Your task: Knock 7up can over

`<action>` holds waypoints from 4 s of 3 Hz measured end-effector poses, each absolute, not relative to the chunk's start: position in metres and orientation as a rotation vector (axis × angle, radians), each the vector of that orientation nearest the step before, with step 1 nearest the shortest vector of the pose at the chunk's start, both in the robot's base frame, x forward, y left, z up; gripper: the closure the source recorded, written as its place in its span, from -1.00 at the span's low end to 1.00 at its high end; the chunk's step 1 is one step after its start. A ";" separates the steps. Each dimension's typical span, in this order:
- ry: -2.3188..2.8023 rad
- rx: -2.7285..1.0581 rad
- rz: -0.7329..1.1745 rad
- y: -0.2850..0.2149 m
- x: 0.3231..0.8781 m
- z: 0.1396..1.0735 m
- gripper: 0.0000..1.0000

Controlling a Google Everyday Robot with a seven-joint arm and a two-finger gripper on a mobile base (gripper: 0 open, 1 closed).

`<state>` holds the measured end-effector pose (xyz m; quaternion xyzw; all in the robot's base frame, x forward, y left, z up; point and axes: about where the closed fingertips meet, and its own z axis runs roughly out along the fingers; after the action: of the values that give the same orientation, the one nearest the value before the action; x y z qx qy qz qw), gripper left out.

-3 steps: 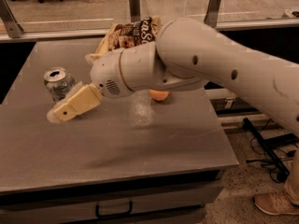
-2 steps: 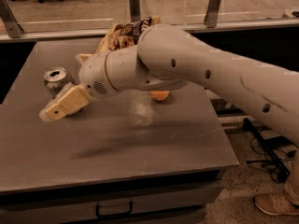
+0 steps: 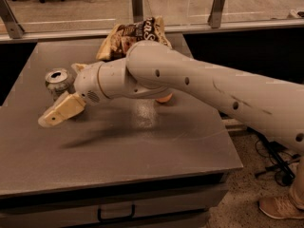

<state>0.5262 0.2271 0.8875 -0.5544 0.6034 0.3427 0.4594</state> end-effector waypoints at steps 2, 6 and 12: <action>1.492 -1.364 0.873 0.230 0.533 0.869 -0.19; 1.587 -1.985 0.428 0.217 0.568 0.908 1.00; 1.917 -2.443 0.290 0.132 0.508 0.845 -1.00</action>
Offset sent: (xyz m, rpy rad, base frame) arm 0.0149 -0.0002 -0.0240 0.0063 0.0339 0.0078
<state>0.5081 0.1320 0.8445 -0.7832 0.6147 0.0929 0.0114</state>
